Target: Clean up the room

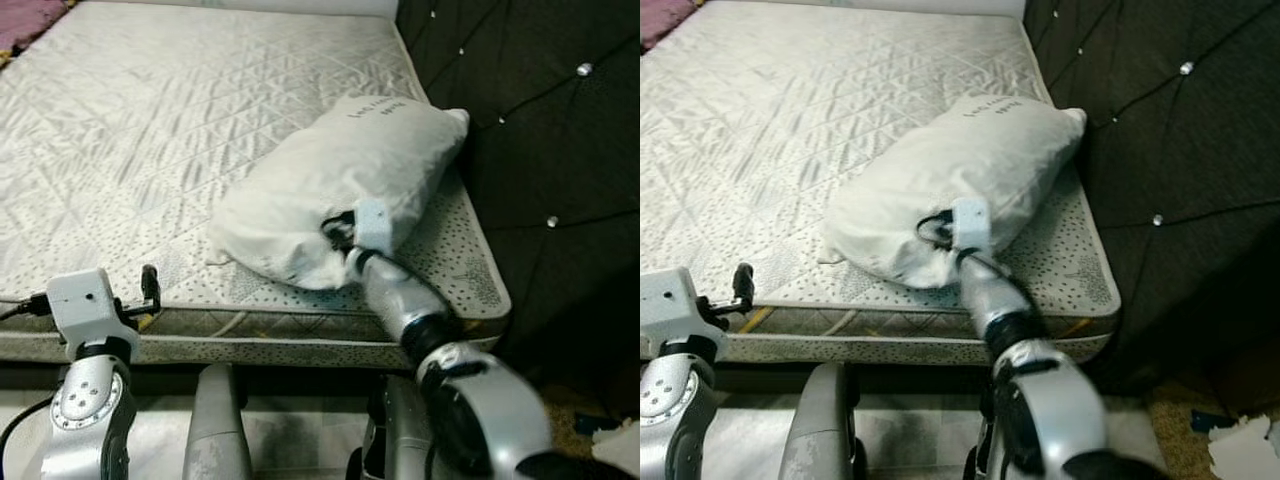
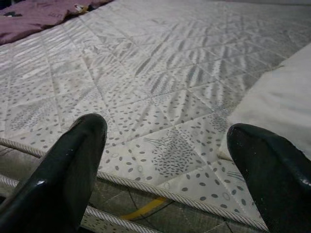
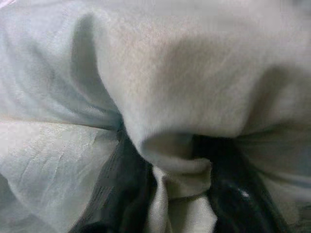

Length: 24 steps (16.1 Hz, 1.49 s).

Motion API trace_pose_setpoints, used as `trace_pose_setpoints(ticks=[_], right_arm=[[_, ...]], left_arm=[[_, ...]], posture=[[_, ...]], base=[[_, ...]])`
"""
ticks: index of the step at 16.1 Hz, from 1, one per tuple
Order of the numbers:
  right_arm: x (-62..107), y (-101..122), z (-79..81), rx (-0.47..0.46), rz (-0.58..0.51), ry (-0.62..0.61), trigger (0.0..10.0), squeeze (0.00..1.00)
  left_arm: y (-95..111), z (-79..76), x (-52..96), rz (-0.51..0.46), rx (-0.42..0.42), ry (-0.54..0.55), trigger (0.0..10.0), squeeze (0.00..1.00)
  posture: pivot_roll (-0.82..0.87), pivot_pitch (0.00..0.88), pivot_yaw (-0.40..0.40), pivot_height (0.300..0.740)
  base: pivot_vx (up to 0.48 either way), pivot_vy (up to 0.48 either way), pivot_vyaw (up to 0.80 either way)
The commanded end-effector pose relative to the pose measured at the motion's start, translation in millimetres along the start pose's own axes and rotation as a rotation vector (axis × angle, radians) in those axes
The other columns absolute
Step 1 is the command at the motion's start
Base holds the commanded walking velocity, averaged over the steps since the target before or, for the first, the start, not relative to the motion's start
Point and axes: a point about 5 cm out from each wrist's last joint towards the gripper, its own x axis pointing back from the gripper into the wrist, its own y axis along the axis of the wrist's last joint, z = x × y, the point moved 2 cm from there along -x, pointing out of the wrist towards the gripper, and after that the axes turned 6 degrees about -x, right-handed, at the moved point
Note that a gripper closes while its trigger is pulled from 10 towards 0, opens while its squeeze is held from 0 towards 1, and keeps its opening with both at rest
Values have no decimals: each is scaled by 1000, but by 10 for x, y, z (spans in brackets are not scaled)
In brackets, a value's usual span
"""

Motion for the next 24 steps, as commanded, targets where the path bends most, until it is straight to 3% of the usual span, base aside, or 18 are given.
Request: trace_pose_setpoints(ticks=[1,3,5,6,9,13,15,16,19,20,24], right_arm=[[-12,553,-296,-8,-164,-93,0,0],[14,837,-515,-14,-227,-153,0,0],[145,1280,-927,-15,-334,-277,0,0],[203,1408,-1051,-3,-366,-313,0,0],[371,1656,-1367,9,-429,-399,0,0],[566,1736,-1744,-39,-464,-489,0,0],[568,1545,-1846,-12,-414,-503,0,0],[531,1347,-1860,16,-360,-491,0,0],[431,894,-1787,29,-250,-436,0,0],[368,683,-1677,37,-201,-387,0,0],[239,237,-1273,106,-135,-240,0,0]], left_arm=[[17,9,-13,-8,-2,7,10000,0],[28,1,-21,-13,-2,6,10000,0],[30,0,-47,-17,-1,4,10000,0],[29,-1,-55,-18,-1,2,10000,0],[39,-16,-84,-21,-4,-5,10000,0],[67,-29,-95,-39,-34,-19,10000,0],[44,-31,-92,-33,-30,-16,10000,0],[45,-50,-107,-32,-27,-18,10000,0],[38,-90,-128,-30,-25,-38,10000,0],[34,-105,-144,-31,-26,-49,10000,0],[43,-160,-188,-34,-29,-74,10000,0]], posture=[[156,7,-57,582],[157,4,-57,582],[151,0,-53,582],[148,0,-51,582],[144,0,-45,582],[145,0,-44,582],[136,0,-47,582],[126,0,-46,582],[109,0,-34,582],[97,0,-26,582],[85,0,-11,582]], base=[[0,0,0],[0,0,0],[0,0,0],[0,0,0],[0,0,0],[0,0,0],[0,0,0],[0,0,0],[0,0,0],[0,0,0],[0,0,0]])
